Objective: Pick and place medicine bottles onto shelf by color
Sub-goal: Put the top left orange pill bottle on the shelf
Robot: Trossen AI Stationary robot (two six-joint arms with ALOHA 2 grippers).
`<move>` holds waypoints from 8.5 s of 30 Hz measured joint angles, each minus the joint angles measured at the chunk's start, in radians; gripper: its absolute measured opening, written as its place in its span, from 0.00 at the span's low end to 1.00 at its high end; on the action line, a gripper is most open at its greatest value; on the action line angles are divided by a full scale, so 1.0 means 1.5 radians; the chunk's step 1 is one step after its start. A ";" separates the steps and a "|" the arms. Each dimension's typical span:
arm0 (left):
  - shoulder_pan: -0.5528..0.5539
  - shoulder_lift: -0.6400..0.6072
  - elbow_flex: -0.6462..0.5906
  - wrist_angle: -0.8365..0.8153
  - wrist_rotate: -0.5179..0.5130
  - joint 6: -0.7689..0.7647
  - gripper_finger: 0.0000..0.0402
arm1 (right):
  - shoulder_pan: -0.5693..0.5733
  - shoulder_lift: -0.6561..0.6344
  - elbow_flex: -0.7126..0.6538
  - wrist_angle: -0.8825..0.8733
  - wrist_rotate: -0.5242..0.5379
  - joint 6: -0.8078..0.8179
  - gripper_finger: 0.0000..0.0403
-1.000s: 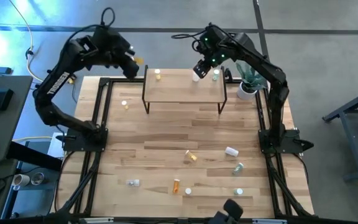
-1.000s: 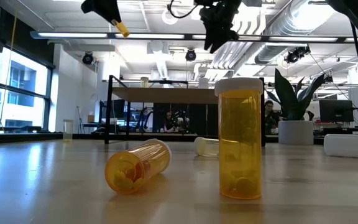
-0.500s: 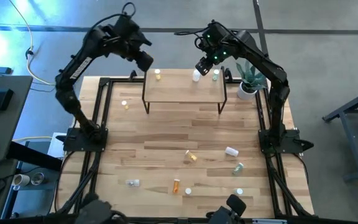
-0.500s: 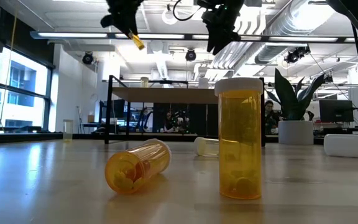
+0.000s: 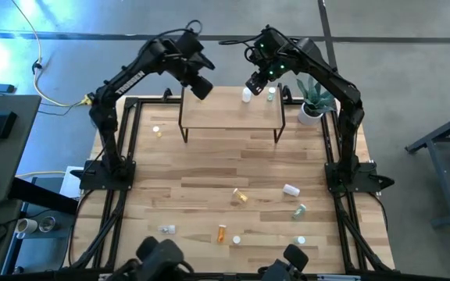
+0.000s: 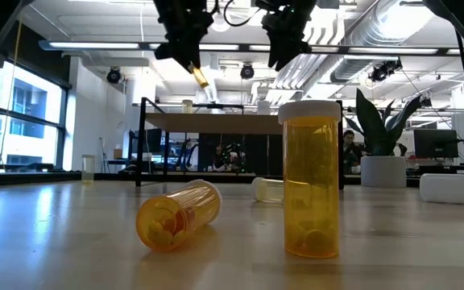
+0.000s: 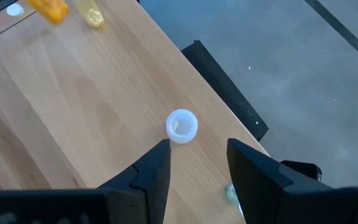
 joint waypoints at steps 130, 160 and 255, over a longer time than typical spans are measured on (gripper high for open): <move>-0.252 -0.109 -0.003 0.259 -0.172 0.255 0.56 | 0.148 -0.061 0.013 0.075 -0.120 -0.257 0.21; 0.000 -0.236 -0.003 0.172 0.161 0.268 0.56 | 0.176 -0.058 -0.115 0.525 -0.151 -0.044 0.21; -0.099 -0.137 -0.009 -0.113 0.095 0.285 0.27 | 0.257 -0.062 -0.421 0.793 -0.105 0.038 0.38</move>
